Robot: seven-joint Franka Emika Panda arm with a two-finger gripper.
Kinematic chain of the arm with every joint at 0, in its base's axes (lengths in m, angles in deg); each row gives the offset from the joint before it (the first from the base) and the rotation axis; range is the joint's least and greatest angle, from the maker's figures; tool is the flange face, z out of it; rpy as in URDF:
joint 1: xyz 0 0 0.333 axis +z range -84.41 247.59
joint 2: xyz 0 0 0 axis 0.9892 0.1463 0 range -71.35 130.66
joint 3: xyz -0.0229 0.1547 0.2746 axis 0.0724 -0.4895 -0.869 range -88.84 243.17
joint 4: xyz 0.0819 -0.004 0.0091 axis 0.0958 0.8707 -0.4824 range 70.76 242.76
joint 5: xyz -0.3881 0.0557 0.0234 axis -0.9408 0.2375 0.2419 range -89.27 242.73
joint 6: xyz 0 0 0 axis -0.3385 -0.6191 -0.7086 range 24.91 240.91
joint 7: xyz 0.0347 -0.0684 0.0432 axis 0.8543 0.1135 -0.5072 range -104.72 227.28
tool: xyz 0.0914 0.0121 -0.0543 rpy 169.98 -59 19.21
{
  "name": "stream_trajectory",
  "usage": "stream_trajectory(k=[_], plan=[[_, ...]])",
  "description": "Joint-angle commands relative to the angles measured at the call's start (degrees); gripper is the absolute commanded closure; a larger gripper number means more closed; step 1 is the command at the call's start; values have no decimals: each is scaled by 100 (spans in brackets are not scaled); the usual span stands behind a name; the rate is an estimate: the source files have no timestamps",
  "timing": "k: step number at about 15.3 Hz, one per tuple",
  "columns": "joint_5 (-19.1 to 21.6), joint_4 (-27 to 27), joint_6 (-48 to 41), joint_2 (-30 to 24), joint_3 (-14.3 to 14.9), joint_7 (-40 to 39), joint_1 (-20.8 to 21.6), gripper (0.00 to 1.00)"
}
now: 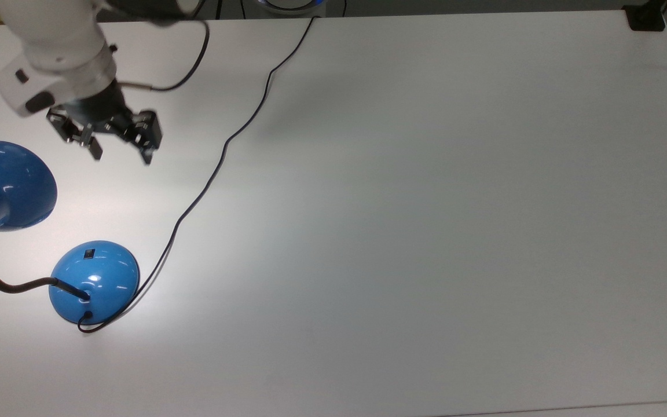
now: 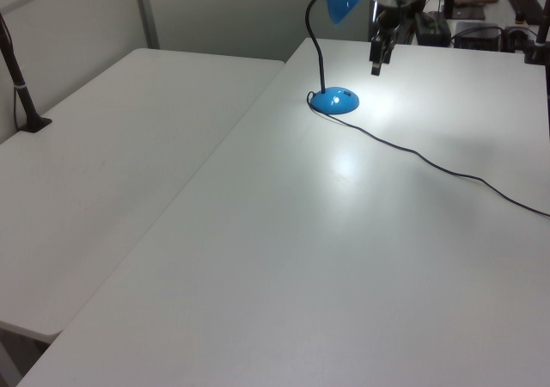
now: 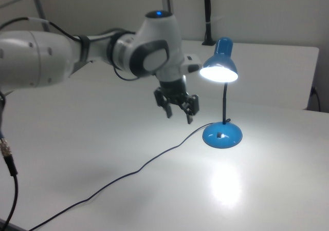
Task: Turn on the lamp
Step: 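Lift the gripper up and away from the lamp base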
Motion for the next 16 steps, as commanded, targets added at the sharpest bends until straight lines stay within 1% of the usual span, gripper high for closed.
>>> stream_trajectory(k=[1,4,6,7,9,11,13,16], plan=[[-158,329,-1161,-1034,5,-70,290,0],[-141,338,-1910,-1579,5,202,563,0],[-62,407,-2008,-1896,5,211,616,0],[-9,486,-1991,-1993,5,255,807,0],[-9,583,-1903,-2012,14,465,1019,0],[-9,601,-1553,-1994,5,685,1143,0],[-9,584,-1516,-1968,5,870,1187,0],[-35,592,-1533,-1950,-38,871,1205,0]])
